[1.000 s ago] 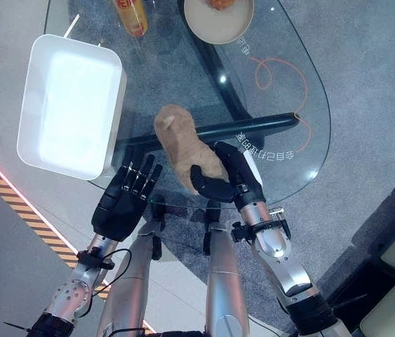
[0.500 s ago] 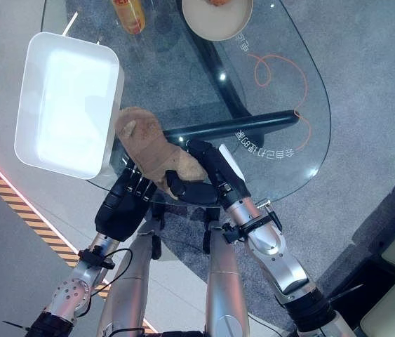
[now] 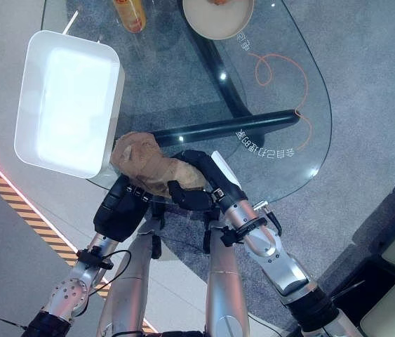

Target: Wipe the table with a cloth and put it in the basket.

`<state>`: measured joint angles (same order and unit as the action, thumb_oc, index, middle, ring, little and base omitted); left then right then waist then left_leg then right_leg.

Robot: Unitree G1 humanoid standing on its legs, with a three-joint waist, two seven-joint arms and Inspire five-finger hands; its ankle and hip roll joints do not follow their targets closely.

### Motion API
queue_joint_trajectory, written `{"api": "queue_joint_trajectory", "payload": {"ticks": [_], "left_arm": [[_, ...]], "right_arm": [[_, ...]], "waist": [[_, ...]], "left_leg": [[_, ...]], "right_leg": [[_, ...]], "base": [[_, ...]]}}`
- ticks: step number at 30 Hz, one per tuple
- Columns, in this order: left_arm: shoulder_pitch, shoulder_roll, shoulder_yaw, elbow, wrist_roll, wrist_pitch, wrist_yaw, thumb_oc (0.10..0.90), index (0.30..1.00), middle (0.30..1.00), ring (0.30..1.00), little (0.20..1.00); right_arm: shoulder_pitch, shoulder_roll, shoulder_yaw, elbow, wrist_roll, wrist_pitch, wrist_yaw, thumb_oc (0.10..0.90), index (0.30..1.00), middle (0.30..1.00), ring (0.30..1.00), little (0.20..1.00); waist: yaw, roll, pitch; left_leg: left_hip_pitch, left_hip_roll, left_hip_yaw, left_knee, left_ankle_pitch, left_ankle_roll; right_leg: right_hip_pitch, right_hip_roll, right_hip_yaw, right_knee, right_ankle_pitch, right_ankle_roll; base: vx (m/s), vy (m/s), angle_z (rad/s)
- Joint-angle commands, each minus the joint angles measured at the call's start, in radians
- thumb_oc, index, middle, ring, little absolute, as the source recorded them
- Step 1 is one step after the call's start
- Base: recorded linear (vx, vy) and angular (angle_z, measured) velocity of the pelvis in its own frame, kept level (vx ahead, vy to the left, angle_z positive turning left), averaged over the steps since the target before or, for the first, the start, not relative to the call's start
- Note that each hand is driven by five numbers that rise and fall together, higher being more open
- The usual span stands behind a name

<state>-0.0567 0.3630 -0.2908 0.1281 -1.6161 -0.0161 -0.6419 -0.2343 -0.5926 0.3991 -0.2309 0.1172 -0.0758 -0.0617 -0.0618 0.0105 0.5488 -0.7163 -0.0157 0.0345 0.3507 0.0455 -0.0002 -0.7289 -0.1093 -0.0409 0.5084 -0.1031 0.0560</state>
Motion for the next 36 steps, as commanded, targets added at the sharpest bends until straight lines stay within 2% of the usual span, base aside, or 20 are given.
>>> {"api": "queue_joint_trajectory", "payload": {"ticks": [1, 6, 9, 13, 14, 19, 25, 27, 28, 36], "left_arm": [[0.011, -0.002, 0.003, -0.232, -0.033, -0.003, -0.222, 0.8, 0.9, 0.9, 0.9, 0.9], [-0.016, 0.001, 0.001, -0.241, -0.07, -0.021, -0.229, 0.8, 0.9, 0.9, 0.9, 0.9], [-0.026, -0.003, 0.003, -0.241, -0.082, -0.026, -0.216, 0.8, 0.9, 0.9, 0.9, 0.9], [-0.047, -0.007, 0.007, -0.24, -0.1, -0.044, -0.136, 0.8, 0.9, 0.9, 0.9, 0.9], [-0.052, -0.013, 0.012, -0.237, -0.086, -0.058, -0.087, 0.8, 0.9, 0.9, 0.9, 0.9], [-0.058, -0.026, 0.014, -0.242, -0.035, -0.095, 0.013, 0.8, 0.9, 0.9, 0.9, 0.9], [-0.054, -0.006, 0.018, -0.258, 0.139, -0.195, 0.196, 0.8, 0.9, 0.9, 0.9, 0.9], [-0.055, -0.005, 0.019, -0.259, 0.14, -0.2, 0.205, 0.8, 0.9, 0.9, 0.9, 0.9], [-0.055, -0.007, 0.02, -0.265, 0.142, -0.223, 0.234, 0.1, 0.3, 0.3, 0.3, 0.2], [-0.034, -0.027, 0.019, -0.291, 0.124, -0.249, 0.236, 0.1, 0.3, 0.3, 0.3, 0.2]], "right_arm": [[-0.024, -0.026, 0.007, -0.14, -0.032, -0.026, -0.002, 0.1, 0.3, 0.3, 0.3, 0.2], [-0.046, -0.03, 0.043, -0.146, -0.041, 0.022, 0.092, 0.1, 0.3, 0.3, 0.3, 0.2], [-0.064, -0.035, 0.064, -0.149, -0.043, 0.022, 0.176, 0.1, 0.3, 0.3, 0.3, 0.2], [-0.108, -0.051, 0.105, -0.16, -0.037, 0.031, 0.268, 0.1, 0.3, 0.3, 0.3, 0.2], [-0.125, -0.054, 0.115, -0.165, -0.03, 0.038, 0.289, 0.1, 0.3, 0.3, 0.3, 0.2], [-0.149, -0.052, 0.133, -0.171, -0.034, 0.057, 0.313, 0.1, 0.3, 0.3, 0.3, 0.2], [-0.154, -0.064, 0.137, -0.18, -0.023, 0.052, 0.344, 0.1, 0.3, 0.3, 0.3, 0.2], [-0.155, -0.063, 0.136, -0.179, -0.019, 0.05, 0.344, 0.1, 0.3, 0.3, 0.3, 0.2], [-0.159, -0.06, 0.138, -0.176, -0.015, 0.051, 0.339, 0.1, 0.3, 0.3, 0.3, 0.2], [-0.141, -0.046, 0.126, -0.169, -0.024, 0.036, 0.317, 0.1, 0.3, 0.3, 0.3, 0.2]], "waist": [[0.008, -0.002, -0.029], [0.009, -0.003, -0.029], [0.011, -0.003, -0.029], [0.017, -0.007, -0.029], [0.021, -0.011, -0.029], [0.028, -0.018, -0.029], [0.036, -0.019, -0.029], [0.037, -0.019, -0.029], [0.039, -0.019, -0.029], [0.044, -0.023, -0.029]], "left_leg": [[0.004, -0.047, 0.11, 0.1, -0.105, 0.049], [0.003, -0.051, 0.107, 0.1, -0.105, 0.051], [0.0, -0.053, 0.103, 0.102, -0.105, 0.051], [-0.001, -0.055, 0.098, 0.105, -0.104, 0.05], [-0.004, -0.056, 0.094, 0.11, -0.105, 0.051], [-0.009, -0.058, 0.086, 0.115, -0.105, 0.052], [-0.017, -0.064, 0.077, 0.115, -0.102, 0.056], [-0.016, -0.065, 0.076, 0.115, -0.102, 0.057], [-0.018, -0.066, 0.075, 0.119, -0.103, 0.058], [-0.021, -0.069, 0.07, 0.118, -0.104, 0.059]], "right_leg": [[0.005, 0.086, -0.017, -0.131, 0.121, -0.036], [0.001, 0.087, -0.015, -0.129, 0.121, -0.038], [-0.003, 0.086, -0.015, -0.128, 0.121, -0.038], [-0.002, 0.084, -0.017, -0.126, 0.122, -0.038], [-0.005, 0.084, -0.018, -0.122, 0.122, -0.037], [-0.008, 0.086, -0.02, -0.119, 0.122, -0.036], [-0.013, 0.089, -0.024, -0.119, 0.126, -0.033], [-0.013, 0.089, -0.024, -0.119, 0.126, -0.032], [-0.015, 0.089, -0.026, -0.116, 0.126, -0.032], [-0.014, 0.088, -0.031, -0.121, 0.128, -0.031]], "base": [[0.0, 0.0, 0.0], [0.0, 0.0, 0.0], [0.0, 0.0, 0.0], [0.0, -0.009, 0.01], [0.02, -0.038, 0.04], [0.01, -0.025, 0.05], [0.0, 0.0, 0.0], [0.0, 0.0, 0.0], [0.0, 0.0, 0.0], [0.0, 0.0, 0.0]]}}
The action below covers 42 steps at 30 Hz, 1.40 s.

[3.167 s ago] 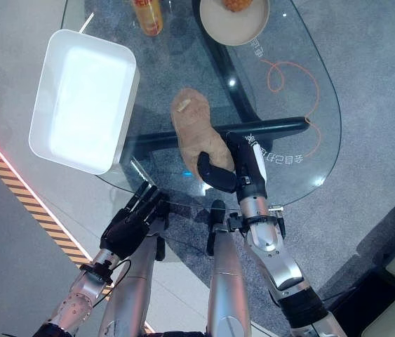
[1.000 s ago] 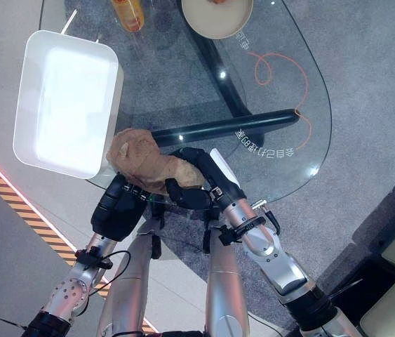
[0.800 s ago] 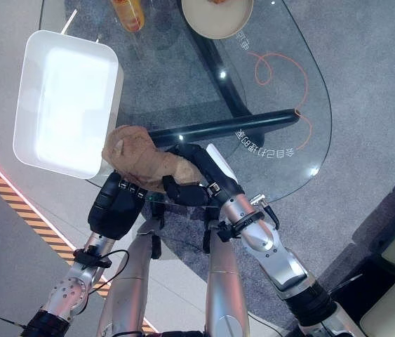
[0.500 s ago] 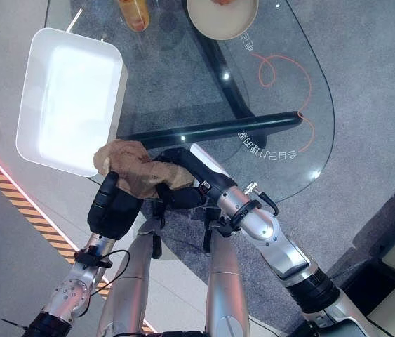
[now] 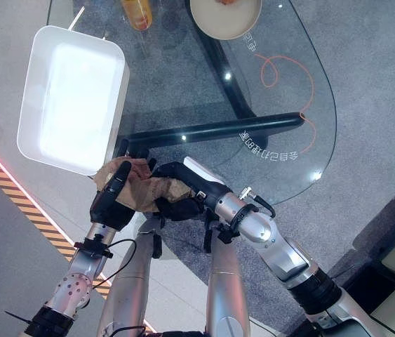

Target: Wipe the table with a cloth and put it in the basket.

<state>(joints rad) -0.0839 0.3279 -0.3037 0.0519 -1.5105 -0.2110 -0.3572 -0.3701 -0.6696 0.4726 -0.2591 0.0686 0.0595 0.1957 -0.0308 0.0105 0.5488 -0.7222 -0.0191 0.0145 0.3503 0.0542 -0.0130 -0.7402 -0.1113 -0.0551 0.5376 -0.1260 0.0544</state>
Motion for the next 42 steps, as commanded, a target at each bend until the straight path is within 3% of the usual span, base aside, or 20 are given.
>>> {"api": "queue_joint_trajectory", "payload": {"ticks": [1, 6, 18, 19, 20, 33, 42], "left_arm": [[-0.005, 0.006, 0.031, -0.218, 0.022, -0.053, -0.045, 0.1, 0.3, 0.3, 0.3, 0.2], [-0.003, 0.008, 0.028, -0.219, 0.015, -0.056, -0.047, 0.1, 0.3, 0.3, 0.3, 0.2], [0.013, -0.023, 0.021, -0.215, 0.011, -0.065, -0.062, 0.1, 0.3, 0.3, 0.3, 0.2], [0.015, -0.025, 0.021, -0.217, 0.01, -0.069, -0.062, 0.1, 0.3, 0.3, 0.3, 0.2], [0.016, -0.025, 0.021, -0.216, 0.008, -0.071, -0.063, 0.1, 0.3, 0.3, 0.3, 0.2], [0.032, -0.044, 0.053, -0.209, 0.046, -0.117, -0.065, 0.1, 0.3, 0.3, 0.3, 0.2], [0.038, 0.001, 0.157, -0.242, 0.249, -0.315, 0.008, 0.1, 0.3, 0.3, 0.3, 0.2]], "right_arm": [[-0.001, 0.034, 0.05, -0.14, 0.024, -0.103, 0.055, 0.1, 0.3, 0.3, 0.3, 0.2], [0.005, 0.031, 0.044, -0.141, 0.032, -0.118, 0.027, 0.1, 0.3, 0.3, 0.3, 0.2], [0.061, 0.102, -0.015, -0.13, 0.072, -0.192, -0.172, 0.1, 0.3, 0.3, 0.3, 0.2], [0.07, 0.11, -0.023, -0.129, 0.087, -0.198, -0.188, 0.646, 0.768, 0.768, 0.768, 0.746], [0.073, 0.113, -0.026, -0.129, 0.09, -0.198, -0.196, 0.8, 0.9, 0.9, 0.9, 0.9], [0.132, 0.143, -0.094, -0.117, 0.098, -0.228, -0.298, 0.8, 0.9, 0.9, 0.9, 0.9], [0.207, 0.121, -0.162, -0.12, 0.114, -0.205, -0.295, 0.8, 0.9, 0.9, 0.9, 0.9]], "waist": [[0.013, -0.024, -0.029], [0.011, -0.026, -0.029], [0.002, -0.022, -0.029], [0.0, -0.021, -0.029], [-0.001, -0.021, -0.029], [-0.009, -0.018, -0.029], [-0.014, 0.0, -0.029]], "left_leg": [[-0.016, -0.065, 0.09, 0.117, -0.112, 0.072], [-0.013, -0.065, 0.091, 0.113, -0.112, 0.073], [-0.011, -0.063, 0.1, 0.109, -0.117, 0.075], [-0.011, -0.063, 0.101, 0.109, -0.117, 0.075], [-0.011, -0.063, 0.102, 0.109, -0.118, 0.075], [-0.008, -0.06, 0.111, 0.105, -0.119, 0.074], [-0.003, -0.057, 0.115, 0.109, -0.12, 0.071]], "right_leg": [[-0.003, 0.09, -0.017, -0.15, 0.151, -0.028], [0.0, 0.09, -0.017, -0.153, 0.153, -0.026], [-0.003, 0.093, -0.01, -0.153, 0.151, -0.027], [-0.004, 0.094, -0.008, -0.152, 0.15, -0.028], [-0.004, 0.094, -0.007, -0.152, 0.15, -0.028], [-0.003, 0.096, -0.005, -0.151, 0.145, -0.03], [-0.004, 0.098, 0.002, -0.139, 0.131, -0.037]], "base": [[0.0, -0.013, 0.03], [0.0, -0.001, 0.05], [0.0, 0.0, 0.0], [0.0, 0.0, 0.0], [0.0, 0.0, 0.0], [0.0, 0.003, 0.0], [0.01, 0.042, -0.03]]}}
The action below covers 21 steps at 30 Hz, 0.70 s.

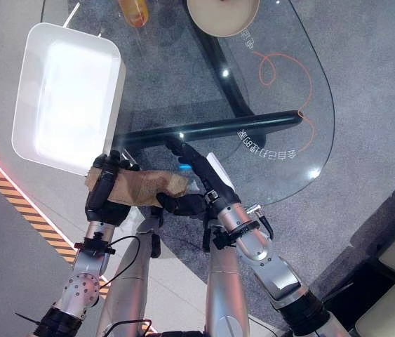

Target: Wipe the table with a cloth and put it in the basket.

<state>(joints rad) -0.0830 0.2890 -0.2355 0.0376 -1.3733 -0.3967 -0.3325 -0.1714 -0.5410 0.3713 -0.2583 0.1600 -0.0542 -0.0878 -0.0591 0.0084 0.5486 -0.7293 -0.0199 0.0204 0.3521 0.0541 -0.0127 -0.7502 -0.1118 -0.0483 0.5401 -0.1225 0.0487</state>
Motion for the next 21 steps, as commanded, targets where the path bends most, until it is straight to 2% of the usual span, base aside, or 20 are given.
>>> {"api": "queue_joint_trajectory", "payload": {"ticks": [1, 4, 5, 8, 13, 18, 19, 21], "left_arm": [[0.037, 0.046, 0.1, -0.235, 0.155, -0.148, 0.021, 0.1, 0.3, 0.3, 0.3, 0.2], [0.019, 0.08, 0.16, -0.242, 0.292, -0.193, 0.247, 0.1, 0.3, 0.3, 0.3, 0.2], [0.013, 0.084, 0.172, -0.24, 0.29, -0.182, 0.276, 0.1, 0.3, 0.3, 0.3, 0.2], [-0.002, 0.084, 0.219, -0.221, 0.362, -0.217, 0.391, 0.1, 0.3, 0.3, 0.3, 0.2], [-0.014, 0.108, 0.286, -0.222, 0.485, -0.264, 0.507, 0.1, 0.3, 0.3, 0.3, 0.2], [-0.059, 0.136, 0.306, -0.202, 0.652, -0.26, 0.653, 0.1, 0.3, 0.3, 0.3, 0.2], [-0.082, 0.164, 0.314, -0.187, 0.755, -0.246, 0.748, 0.1, 0.3, 0.3, 0.3, 0.2], [-0.115, 0.201, 0.326, -0.155, 0.879, -0.21, 0.861, 0.1, 0.3, 0.3, 0.3, 0.2]], "right_arm": [[0.015, -0.009, -0.064, -0.12, 0.025, -0.085, -0.006, 0.8, 0.9, 0.9, 0.9, 0.9], [0.03, -0.015, -0.071, -0.112, 0.01, -0.044, 0.023, 0.8, 0.9, 0.9, 0.9, 0.9], [0.031, -0.014, -0.068, -0.106, 0.008, -0.033, 0.027, 0.8, 0.9, 0.9, 0.9, 0.9], [0.038, -0.02, -0.058, -0.085, -0.046, 0.032, 0.045, 0.8, 0.9, 0.9, 0.9, 0.9], [0.082, -0.035, -0.034, -0.046, -0.01, 0.091, 0.106, 0.8, 0.9, 0.9, 0.9, 0.9], [0.061, -0.033, 0.002, -0.008, -0.013, 0.126, 0.112, 0.8, 0.9, 0.9, 0.9, 0.9], [0.055, -0.038, 0.013, 0.006, -0.012, 0.138, 0.116, 0.8, 0.9, 0.9, 0.9, 0.9], [0.044, -0.043, 0.026, 0.017, -0.022, 0.164, 0.123, 0.8, 0.9, 0.9, 0.9, 0.9]], "waist": [[0.015, 0.005, -0.029], [0.015, 0.015, -0.029], [0.015, 0.016, -0.029], [0.014, 0.021, -0.029], [0.017, 0.024, -0.029], [0.021, 0.022, -0.029], [0.02, 0.022, -0.029], [0.018, 0.021, -0.029]], "left_leg": [[0.001, -0.056, 0.108, 0.111, -0.121, 0.07], [-0.014, -0.057, 0.105, 0.123, -0.12, 0.066], [-0.016, -0.057, 0.104, 0.126, -0.12, 0.066], [-0.024, -0.057, 0.099, 0.138, -0.124, 0.063], [-0.027, -0.058, 0.099, 0.131, -0.119, 0.064], [-0.032, -0.055, 0.101, 0.129, -0.113, 0.063], [-0.036, -0.054, 0.101, 0.131, -0.113, 0.061], [-0.043, -0.051, 0.102, 0.135, -0.112, 0.059]], "right_leg": [[0.003, 0.098, -0.004, -0.138, 0.126, -0.032], [-0.01, 0.097, -0.003, -0.127, 0.116, -0.038], [-0.012, 0.096, -0.003, -0.123, 0.114, -0.038], [-0.021, 0.094, 0.0, -0.109, 0.103, -0.041], [-0.024, 0.094, 0.005, -0.109, 0.095, -0.046], [-0.029, 0.097, 0.004, -0.105, 0.09, -0.05], [-0.032, 0.098, 0.007, -0.103, 0.088, -0.051], [-0.038, 0.099, 0.009, -0.1, 0.087, -0.052]], "base": [[0.02, 0.08, -0.04], [0.01, 0.089, -0.01], [0.02, 0.067, -0.02], [0.03, 0.087, -0.01], [0.02, 0.078, 0.01], [0.01, 0.051, -0.01], [0.01, 0.052, -0.01], [0.01, 0.058, -0.01]]}}
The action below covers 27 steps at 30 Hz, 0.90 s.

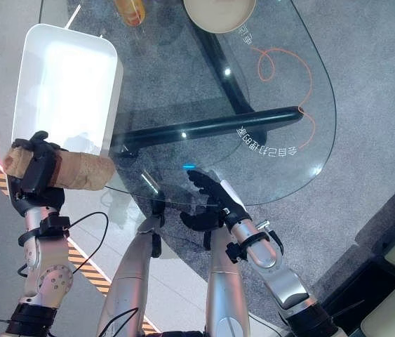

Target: Wipe the table with a cloth and put it in the basket.

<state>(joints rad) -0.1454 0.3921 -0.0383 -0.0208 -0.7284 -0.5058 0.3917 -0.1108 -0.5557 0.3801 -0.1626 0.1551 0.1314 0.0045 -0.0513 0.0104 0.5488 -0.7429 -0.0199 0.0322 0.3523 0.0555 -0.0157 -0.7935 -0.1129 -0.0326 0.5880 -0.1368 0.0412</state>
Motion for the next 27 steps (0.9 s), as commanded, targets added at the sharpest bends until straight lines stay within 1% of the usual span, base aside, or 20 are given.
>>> {"api": "queue_joint_trajectory", "payload": {"ticks": [1, 2, 4, 5, 6, 7, 8, 9, 11, 13, 14, 17, 20, 22, 24, 27], "left_arm": [[-0.079, 0.126, 0.133, -0.064, 0.286, -0.081, 0.195, 0.1, 0.3, 0.3, 0.3, 0.2], [-0.105, 0.155, 0.138, -0.029, 0.33, -0.055, 0.24, 0.1, 0.3, 0.3, 0.3, 0.2], [-0.149, 0.202, 0.14, 0.029, 0.353, -0.019, 0.294, 0.1, 0.3, 0.3, 0.3, 0.2], [-0.175, 0.226, 0.138, 0.068, 0.354, -0.009, 0.318, 0.1, 0.3, 0.3, 0.3, 0.2], [-0.194, 0.242, 0.137, 0.1, 0.359, -0.006, 0.338, 0.1, 0.3, 0.3, 0.3, 0.2], [-0.231, 0.27, 0.129, 0.15, 0.386, 0.012, 0.375, 0.1, 0.3, 0.3, 0.3, 0.2], [-0.233, 0.278, 0.123, 0.161, 0.391, 0.018, 0.382, 0.1, 0.3, 0.3, 0.3, 0.2], [-0.251, 0.293, 0.119, 0.18, 0.414, 0.031, 0.403, 0.1, 0.3, 0.3, 0.3, 0.2], [-0.298, 0.33, 0.102, 0.219, 0.445, 0.052, 0.442, 0.1, 0.3, 0.3, 0.3, 0.2], [-0.347, 0.365, 0.076, 0.261, 0.489, 0.081, 0.483, 0.1, 0.3, 0.3, 0.3, 0.2], [-0.396, 0.4, 0.054, 0.301, 0.513, 0.114, 0.507, 0.1, 0.3, 0.3, 0.3, 0.2], [-0.455, 0.442, 0.027, 0.36, 0.54, 0.145, 0.531, 0.1, 0.3, 0.3, 0.3, 0.2], [-0.534, 0.484, -0.018, 0.446, 0.542, 0.155, 0.545, 0.1, 0.3, 0.3, 0.3, 0.2], [-0.577, 0.497, -0.047, 0.486, 0.54, 0.166, 0.544, 0.1, 0.3, 0.3, 0.3, 0.2], [-0.604, 0.5, -0.064, 0.514, 0.527, 0.165, 0.536, 0.1, 0.3, 0.3, 0.3, 0.2], [-0.651, 0.508, -0.093, 0.552, 0.51, 0.175, 0.494, 0.1, 0.3, 0.3, 0.3, 0.2]], "right_arm": [[-0.028, -0.035, 0.028, -0.069, -0.019, -0.005, 0.032, 0.8, 0.9, 0.9, 0.9, 0.9], [-0.04, -0.042, 0.04, -0.061, -0.022, 0.015, 0.037, 0.8, 0.9, 0.9, 0.9, 0.9], [-0.057, -0.056, 0.059, -0.051, -0.015, 0.057, 0.053, 0.8, 0.9, 0.9, 0.9, 0.9], [-0.064, -0.066, 0.073, -0.044, -0.01, 0.082, 0.061, 0.8, 0.9, 0.9, 0.9, 0.9], [-0.069, -0.073, 0.083, -0.037, -0.012, 0.092, 0.068, 0.8, 0.9, 0.9, 0.9, 0.9], [-0.074, -0.082, 0.105, -0.023, -0.004, 0.12, 0.083, 0.8, 0.9, 0.9, 0.9, 0.9], [-0.067, -0.084, 0.113, -0.02, 0.001, 0.128, 0.085, 0.8, 0.9, 0.9, 0.9, 0.9], [-0.07, -0.088, 0.123, -0.02, 0.008, 0.148, 0.094, 0.8, 0.9, 0.9, 0.9, 0.9], [-0.072, -0.102, 0.149, -0.008, 0.021, 0.158, 0.093, 0.8, 0.9, 0.9, 0.9, 0.9], [-0.07, -0.11, 0.174, 0.007, 0.042, 0.158, 0.082, 0.8, 0.9, 0.9, 0.9, 0.9], [-0.074, -0.116, 0.19, 0.024, 0.057, 0.152, 0.074, 0.8, 0.9, 0.9, 0.9, 0.9], [-0.074, -0.116, 0.204, 0.035, 0.07, 0.144, 0.064, 0.8, 0.9, 0.9, 0.9, 0.9], [-0.075, -0.119, 0.217, 0.054, 0.072, 0.123, 0.069, 0.8, 0.9, 0.9, 0.9, 0.9], [-0.075, -0.119, 0.224, 0.062, 0.076, 0.112, 0.068, 0.8, 0.9, 0.9, 0.9, 0.9], [-0.077, -0.114, 0.229, 0.062, 0.08, 0.112, 0.061, 0.8, 0.9, 0.9, 0.9, 0.9], [-0.084, -0.105, 0.239, 0.067, 0.084, 0.113, 0.061, 0.8, 0.9, 0.9, 0.9, 0.9]], "waist": [[0.009, 0.019, -0.029], [0.007, 0.018, -0.029], [0.003, 0.016, -0.029], [0.0, 0.015, -0.029], [-0.002, 0.013, -0.029], [-0.007, 0.011, -0.029], [-0.006, 0.011, -0.029], [-0.008, 0.008, -0.029], [-0.014, 0.002, -0.029], [-0.017, -0.002, -0.029], [-0.021, -0.005, -0.029], [-0.027, -0.009, -0.029], [-0.036, -0.014, -0.029], [-0.041, -0.017, -0.029], [-0.043, -0.02, -0.029], [-0.049, -0.028, -0.029]], "left_leg": [[-0.037, -0.048, 0.091, 0.14, -0.115, 0.061], [-0.044, -0.045, 0.092, 0.145, -0.116, 0.06], [-0.058, -0.04, 0.095, 0.153, -0.116, 0.057], [-0.068, -0.036, 0.098, 0.156, -0.116, 0.056], [-0.076, -0.033, 0.1, 0.159, -0.117, 0.055], [-0.085, -0.028, 0.103, 0.162, -0.12, 0.053], [-0.064, -0.027, 0.094, 0.169, -0.15, 0.047], [-0.069, -0.024, 0.095, 0.169, -0.151, 0.047], [-0.091, -0.018, 0.103, 0.168, -0.147, 0.048], [-0.096, -0.014, 0.105, 0.171, -0.159, 0.046], [-0.106, -0.013, 0.106, 0.171, -0.16, 0.045], [-0.12, -0.011, 0.108, 0.171, -0.162, 0.043], [-0.143, -0.009, 0.112, 0.171, -0.164, 0.042], [-0.157, -0.008, 0.113, 0.172, -0.166, 0.04], [-0.165, -0.007, 0.112, 0.171, -0.166, 0.041], [-0.184, -0.008, 0.11, 0.172, -0.168, 0.04]], "right_leg": [[-0.003, 0.1, -0.006, -0.143, 0.1, -0.045], [-0.01, 0.1, -0.005, -0.139, 0.099, -0.046], [-0.024, 0.098, -0.006, -0.134, 0.098, -0.047], [-0.034, 0.096, -0.006, -0.132, 0.098, -0.047], [-0.042, 0.095, -0.006, -0.13, 0.098, -0.047], [-0.054, 0.095, -0.005, -0.127, 0.097, -0.046], [-0.036, 0.098, -0.001, -0.115, 0.068, -0.041], [-0.042, 0.098, 0.0, -0.116, 0.068, -0.04], [-0.066, 0.098, 0.001, -0.119, 0.077, -0.039], [-0.078, 0.1, 0.001, -0.113, 0.071, -0.035], [-0.09, 0.1, 0.0, -0.113, 0.075, -0.032], [-0.107, 0.1, 0.0, -0.114, 0.081, -0.026], [-0.133, 0.101, 0.0, -0.117, 0.088, -0.02], [-0.149, 0.101, 0.001, -0.117, 0.092, -0.016], [-0.157, 0.101, 0.001, -0.118, 0.095, -0.013], [-0.174, 0.103, 0.0, -0.124, 0.105, -0.008]], "base": [[0.02, 0.061, -0.02], [0.01, 0.066, -0.03], [0.01, 0.07, -0.03], [0.0, 0.065, -0.05], [0.01, 0.07, -0.07], [0.08, 0.06, -0.05], [0.08, 0.055, -0.01], [0.08, 0.034, 0.01], [0.0, 0.015, 0.0], [0.0, 0.0, 0.0], [0.0, 0.0, 0.0], [0.01, 0.035, 0.04], [0.0, 0.048, 0.06], [0.0, 0.022, -0.01], [0.0, 0.0, 0.0], [0.0, 0.0, 0.0]]}}
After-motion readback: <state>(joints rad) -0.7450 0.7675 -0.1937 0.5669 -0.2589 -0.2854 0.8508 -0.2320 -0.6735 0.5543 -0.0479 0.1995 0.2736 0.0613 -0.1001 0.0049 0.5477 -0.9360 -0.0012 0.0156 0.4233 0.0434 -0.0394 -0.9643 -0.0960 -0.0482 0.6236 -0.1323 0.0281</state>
